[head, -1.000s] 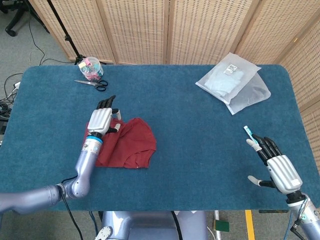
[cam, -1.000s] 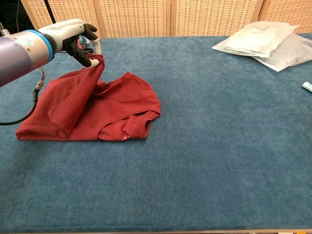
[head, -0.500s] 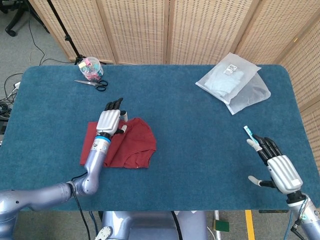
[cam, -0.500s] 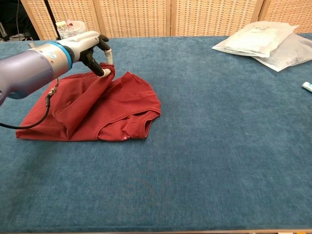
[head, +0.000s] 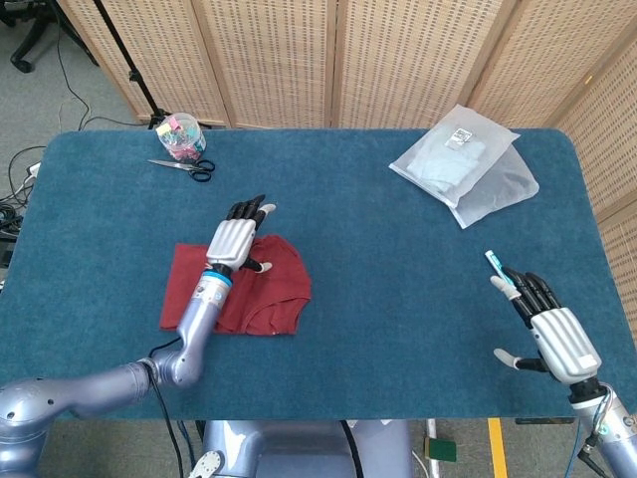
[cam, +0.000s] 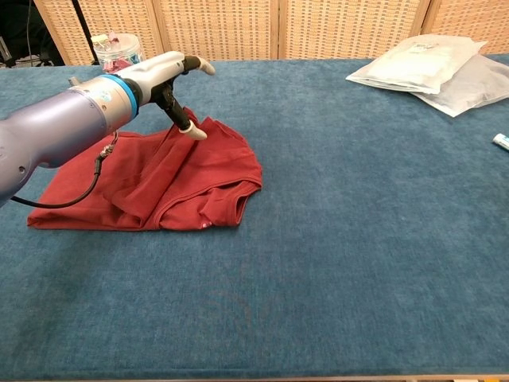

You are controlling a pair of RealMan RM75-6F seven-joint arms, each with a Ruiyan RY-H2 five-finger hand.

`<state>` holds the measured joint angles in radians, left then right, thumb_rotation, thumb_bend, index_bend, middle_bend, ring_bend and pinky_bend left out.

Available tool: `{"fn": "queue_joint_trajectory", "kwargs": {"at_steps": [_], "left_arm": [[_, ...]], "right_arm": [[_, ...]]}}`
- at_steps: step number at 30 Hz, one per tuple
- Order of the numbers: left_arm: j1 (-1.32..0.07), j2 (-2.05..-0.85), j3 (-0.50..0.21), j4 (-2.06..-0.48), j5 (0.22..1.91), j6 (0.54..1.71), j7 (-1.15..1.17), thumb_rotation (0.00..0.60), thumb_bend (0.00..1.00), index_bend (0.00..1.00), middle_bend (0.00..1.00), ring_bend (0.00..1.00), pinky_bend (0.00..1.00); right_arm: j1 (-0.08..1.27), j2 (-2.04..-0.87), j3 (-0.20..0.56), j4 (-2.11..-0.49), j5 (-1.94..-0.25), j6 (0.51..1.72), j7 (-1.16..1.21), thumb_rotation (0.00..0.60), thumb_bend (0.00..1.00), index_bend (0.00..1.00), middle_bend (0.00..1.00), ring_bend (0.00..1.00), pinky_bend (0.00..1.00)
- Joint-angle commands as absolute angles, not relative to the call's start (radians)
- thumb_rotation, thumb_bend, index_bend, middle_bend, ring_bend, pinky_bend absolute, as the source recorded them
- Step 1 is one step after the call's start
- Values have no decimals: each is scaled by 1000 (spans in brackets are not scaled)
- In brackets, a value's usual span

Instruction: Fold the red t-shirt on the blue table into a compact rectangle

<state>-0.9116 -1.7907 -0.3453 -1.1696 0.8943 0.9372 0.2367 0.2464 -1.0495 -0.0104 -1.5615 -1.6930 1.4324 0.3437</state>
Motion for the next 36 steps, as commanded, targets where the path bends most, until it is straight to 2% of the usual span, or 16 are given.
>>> {"fn": "queue_joint_trajectory", "kwargs": {"at_steps": [1,4,9,12,14,17,20,26,36], "left_arm": [[-866,-1739,-322,-1226,994,985,154,600,1,0,0,0,0],[-819,-1677,-286,-1277,1097,1023,67,600,6,0,0,0,0],[-742,-1573,-189,-1318,1295,1090,-90,600,20,0,0,0,0],[-703,-1529,-128,-1308,1405,1144,-180,600,65,1,0,0,0],[-678,-1510,-87,-1284,1470,1184,-232,600,112,37,0,0,0],[-639,-1490,-19,-1228,1561,1242,-323,600,188,183,0,0,0],[-613,-1492,32,-1154,1624,1281,-381,600,233,268,0,0,0],[-581,-1531,88,-1006,1690,1322,-454,600,271,321,0,0,0],[-568,-1575,140,-913,1756,1348,-511,600,290,373,0,0,0]], "right_arm": [[245,-1050,-12,-1561,-1697,1436,343,600,53,0,0,0,0],[244,-1050,-13,-1563,-1701,1439,340,600,53,0,0,0,0],[243,-1052,-16,-1569,-1709,1442,328,600,53,0,0,0,0],[242,-1052,-18,-1571,-1712,1444,324,600,53,0,0,0,0],[241,-1052,-18,-1572,-1712,1444,323,600,53,0,0,0,0],[241,-1051,-17,-1572,-1709,1444,325,600,53,0,0,0,0],[241,-1051,-16,-1573,-1709,1443,324,600,53,0,0,0,0],[242,-1052,-18,-1575,-1709,1439,317,600,53,0,0,0,0],[241,-1048,-16,-1574,-1707,1444,327,600,53,0,0,0,0]]}}
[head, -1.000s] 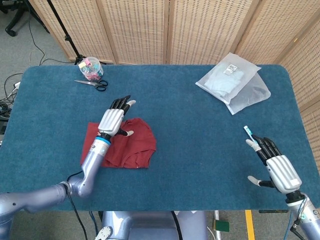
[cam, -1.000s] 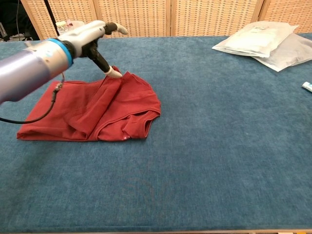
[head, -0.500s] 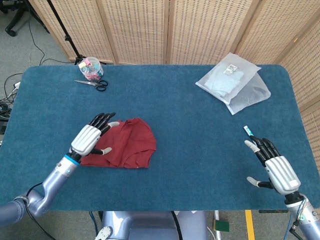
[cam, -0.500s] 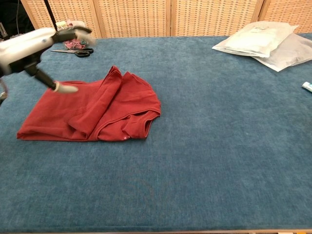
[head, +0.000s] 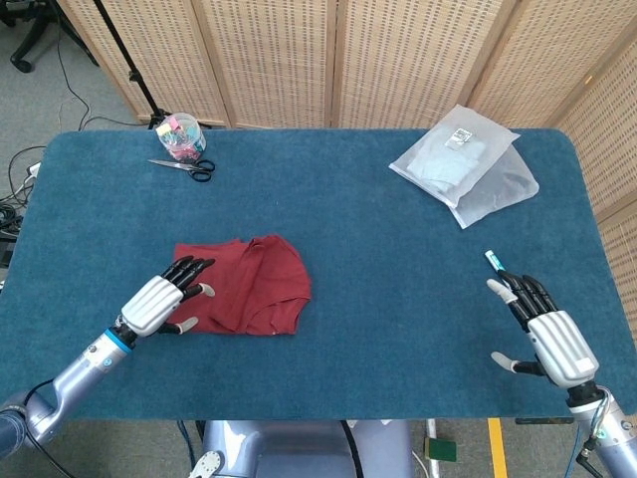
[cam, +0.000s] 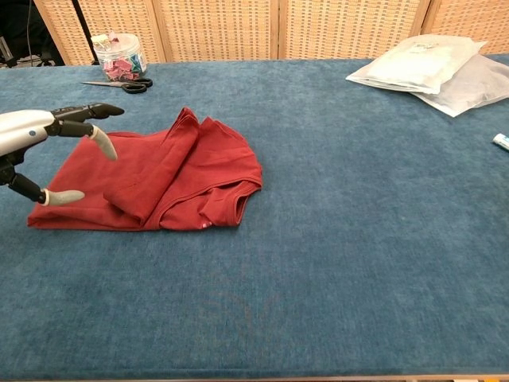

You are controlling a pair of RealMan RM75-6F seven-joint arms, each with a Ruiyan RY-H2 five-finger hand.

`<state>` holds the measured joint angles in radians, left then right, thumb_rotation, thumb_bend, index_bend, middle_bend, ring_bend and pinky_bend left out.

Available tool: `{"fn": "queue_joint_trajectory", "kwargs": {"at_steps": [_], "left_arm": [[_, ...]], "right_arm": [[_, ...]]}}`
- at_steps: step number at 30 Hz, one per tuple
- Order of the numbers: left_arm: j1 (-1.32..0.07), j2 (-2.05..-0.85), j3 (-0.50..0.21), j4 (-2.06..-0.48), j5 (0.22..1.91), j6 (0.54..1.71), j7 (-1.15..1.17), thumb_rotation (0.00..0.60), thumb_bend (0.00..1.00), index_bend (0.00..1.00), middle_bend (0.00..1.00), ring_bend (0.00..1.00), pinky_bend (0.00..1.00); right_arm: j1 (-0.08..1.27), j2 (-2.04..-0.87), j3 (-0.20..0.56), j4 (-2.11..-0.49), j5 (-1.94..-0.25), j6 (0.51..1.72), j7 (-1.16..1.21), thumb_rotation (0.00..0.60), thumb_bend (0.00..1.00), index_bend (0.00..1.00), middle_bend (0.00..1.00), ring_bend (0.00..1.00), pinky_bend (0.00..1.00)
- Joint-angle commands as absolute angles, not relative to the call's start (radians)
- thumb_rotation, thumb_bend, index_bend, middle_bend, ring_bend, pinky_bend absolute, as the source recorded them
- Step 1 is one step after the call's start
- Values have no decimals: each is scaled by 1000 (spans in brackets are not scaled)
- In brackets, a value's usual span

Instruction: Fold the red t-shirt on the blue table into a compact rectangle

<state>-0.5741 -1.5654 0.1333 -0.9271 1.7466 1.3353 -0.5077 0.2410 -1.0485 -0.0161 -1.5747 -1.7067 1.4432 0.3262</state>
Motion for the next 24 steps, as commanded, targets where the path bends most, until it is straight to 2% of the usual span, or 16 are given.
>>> {"fn": "queue_joint_trajectory", "kwargs": {"at_steps": [1,24], "left_arm": [[-564,-1581,142,-904,1759,1355,-512,600,296,376,0,0,0],[-554,-1736,140,-687,1794,1424,-505,600,305,425,0,0,0]], "right_arm": [[240,-1048,-17,-1574,-1707,1444,328,600,53,0,0,0,0],[241,-1046,-18,-1573,-1710,1444,331,600,53,0,0,0,0]]}}
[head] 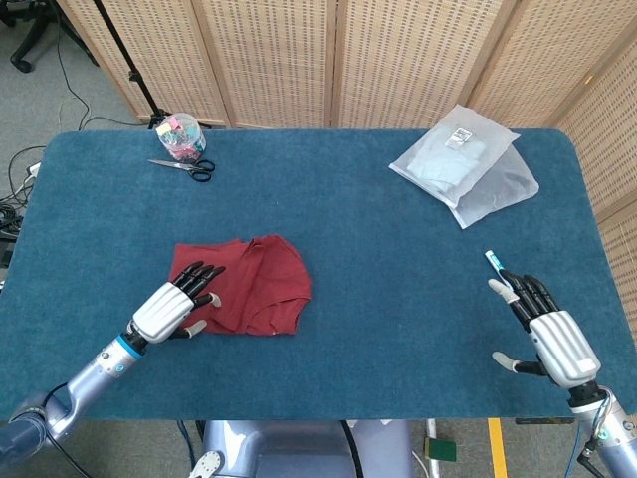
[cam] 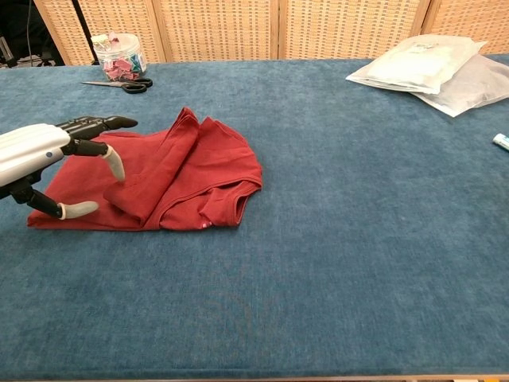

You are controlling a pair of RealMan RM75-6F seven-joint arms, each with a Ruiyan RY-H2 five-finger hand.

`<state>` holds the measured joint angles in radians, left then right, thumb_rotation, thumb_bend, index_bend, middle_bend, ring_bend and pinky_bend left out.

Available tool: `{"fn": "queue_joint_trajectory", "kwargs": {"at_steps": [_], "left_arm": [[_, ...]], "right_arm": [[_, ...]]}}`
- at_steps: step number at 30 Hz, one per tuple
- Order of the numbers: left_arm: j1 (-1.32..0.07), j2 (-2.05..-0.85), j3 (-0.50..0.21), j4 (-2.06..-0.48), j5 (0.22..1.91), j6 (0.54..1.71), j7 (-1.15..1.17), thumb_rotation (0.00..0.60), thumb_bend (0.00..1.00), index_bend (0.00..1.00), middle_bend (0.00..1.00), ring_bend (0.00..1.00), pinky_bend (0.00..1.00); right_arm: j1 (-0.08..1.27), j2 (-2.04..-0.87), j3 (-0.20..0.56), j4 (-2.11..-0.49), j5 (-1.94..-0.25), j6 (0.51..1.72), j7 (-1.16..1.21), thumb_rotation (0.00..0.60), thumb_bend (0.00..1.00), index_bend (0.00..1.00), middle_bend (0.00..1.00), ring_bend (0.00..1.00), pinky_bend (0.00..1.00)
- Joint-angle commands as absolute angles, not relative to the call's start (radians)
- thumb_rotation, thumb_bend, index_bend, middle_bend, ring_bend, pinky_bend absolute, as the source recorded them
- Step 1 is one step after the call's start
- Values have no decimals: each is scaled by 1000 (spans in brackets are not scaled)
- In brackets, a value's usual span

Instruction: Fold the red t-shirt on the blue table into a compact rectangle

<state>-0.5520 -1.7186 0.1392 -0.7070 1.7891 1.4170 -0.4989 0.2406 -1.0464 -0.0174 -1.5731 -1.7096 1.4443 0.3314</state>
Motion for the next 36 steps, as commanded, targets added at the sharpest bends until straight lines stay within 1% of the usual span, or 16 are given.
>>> {"fn": "queue_joint_trajectory", "kwargs": {"at_steps": [1,8,13,22,28,31,36], "left_arm": [[-555,-1744,139,-678,1795,1427,-504,600,306,427,0,0,0],[-560,-1787,134,-630,1790,1422,-502,600,311,449,0,0,0],[-564,-1823,126,-599,1779,1418,-505,600,363,496,0,0,0],[-571,-1851,121,-570,1772,1426,-511,600,439,574,0,0,0],[-580,-1862,117,-560,1780,1466,-499,600,486,679,0,0,0],[-588,-1866,115,-554,1788,1485,-480,600,498,699,0,0,0],[-609,-1873,119,-541,1812,1511,-427,600,499,706,0,0,0]], "right_arm": [[241,-1046,-18,-1574,-1710,1444,332,600,53,0,0,0,0],[240,-1045,-17,-1573,-1710,1446,337,600,53,0,0,0,0],[240,-1043,-18,-1572,-1712,1448,341,600,53,0,0,0,0],[240,-1043,-18,-1572,-1712,1449,342,600,53,0,0,0,0],[240,-1043,-18,-1573,-1712,1448,342,600,53,0,0,0,0],[240,-1042,-18,-1574,-1713,1449,342,600,53,0,0,0,0],[239,-1042,-19,-1574,-1714,1449,340,600,53,0,0,0,0]]}}
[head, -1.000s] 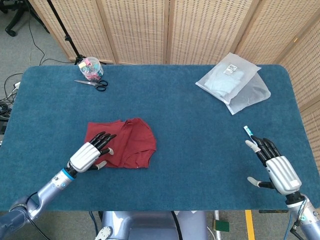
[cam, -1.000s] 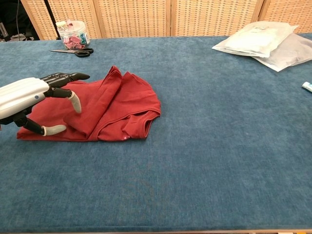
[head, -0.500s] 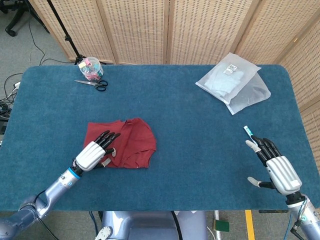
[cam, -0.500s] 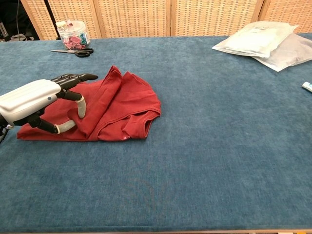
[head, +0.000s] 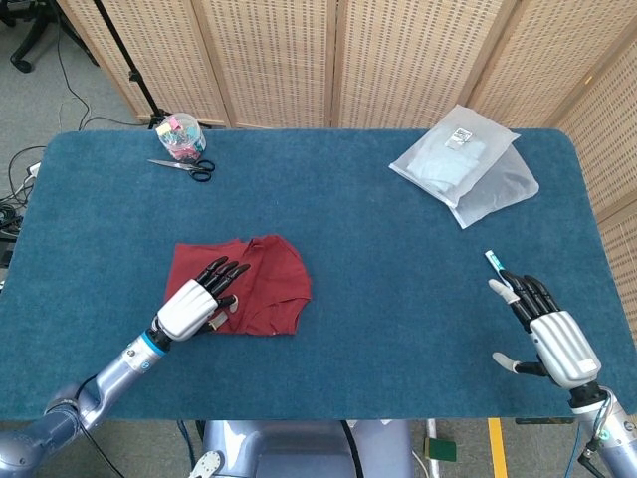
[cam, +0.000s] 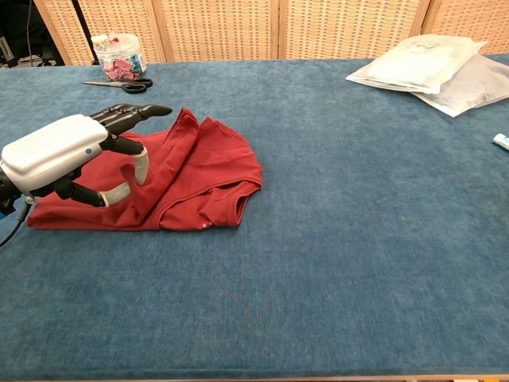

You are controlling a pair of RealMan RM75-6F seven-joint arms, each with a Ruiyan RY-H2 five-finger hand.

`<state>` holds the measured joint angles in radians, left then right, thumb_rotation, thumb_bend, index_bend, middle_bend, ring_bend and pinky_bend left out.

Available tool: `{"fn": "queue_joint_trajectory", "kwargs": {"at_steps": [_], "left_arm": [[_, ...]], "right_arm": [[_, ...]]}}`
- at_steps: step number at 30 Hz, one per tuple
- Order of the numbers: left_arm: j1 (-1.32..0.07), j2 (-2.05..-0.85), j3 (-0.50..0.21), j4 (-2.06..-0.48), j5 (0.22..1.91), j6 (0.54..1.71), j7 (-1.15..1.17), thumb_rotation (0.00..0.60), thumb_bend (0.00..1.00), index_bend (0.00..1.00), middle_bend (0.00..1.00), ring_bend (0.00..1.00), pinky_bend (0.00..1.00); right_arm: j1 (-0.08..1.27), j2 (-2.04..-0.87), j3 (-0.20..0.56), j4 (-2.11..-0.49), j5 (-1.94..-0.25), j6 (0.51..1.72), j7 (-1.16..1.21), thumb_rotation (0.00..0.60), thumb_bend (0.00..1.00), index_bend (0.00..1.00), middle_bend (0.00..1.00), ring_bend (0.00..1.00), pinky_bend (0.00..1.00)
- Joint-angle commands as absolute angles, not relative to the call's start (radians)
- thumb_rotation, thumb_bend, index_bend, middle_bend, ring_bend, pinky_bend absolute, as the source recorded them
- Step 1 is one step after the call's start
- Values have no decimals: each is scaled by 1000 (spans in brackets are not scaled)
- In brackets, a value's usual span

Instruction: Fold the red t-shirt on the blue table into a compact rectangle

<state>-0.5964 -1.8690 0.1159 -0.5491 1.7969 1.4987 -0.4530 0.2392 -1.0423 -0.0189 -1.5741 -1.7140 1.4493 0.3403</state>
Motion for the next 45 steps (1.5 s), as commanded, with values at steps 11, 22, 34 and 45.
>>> {"fn": "queue_joint_trajectory", "kwargs": {"at_steps": [11,22,34,45], "left_arm": [[-686,-1900,170,-489,1915,1558,-195,600,500,713,0,0,0],[-750,-1921,202,-453,1959,1532,-74,600,494,714,0,0,0],[-809,-1948,233,-399,1988,1498,-4,600,463,714,0,0,0],[-851,-1969,264,-348,2016,1522,39,600,410,684,0,0,0]], "right_arm": [[238,-1037,-18,-1575,-1711,1451,348,600,53,0,0,0,0],[236,-1033,-18,-1576,-1712,1454,354,600,53,0,0,0,0],[237,-1031,-18,-1577,-1710,1451,354,600,53,0,0,0,0],[237,-1029,-19,-1578,-1712,1451,358,600,53,0,0,0,0]]}}
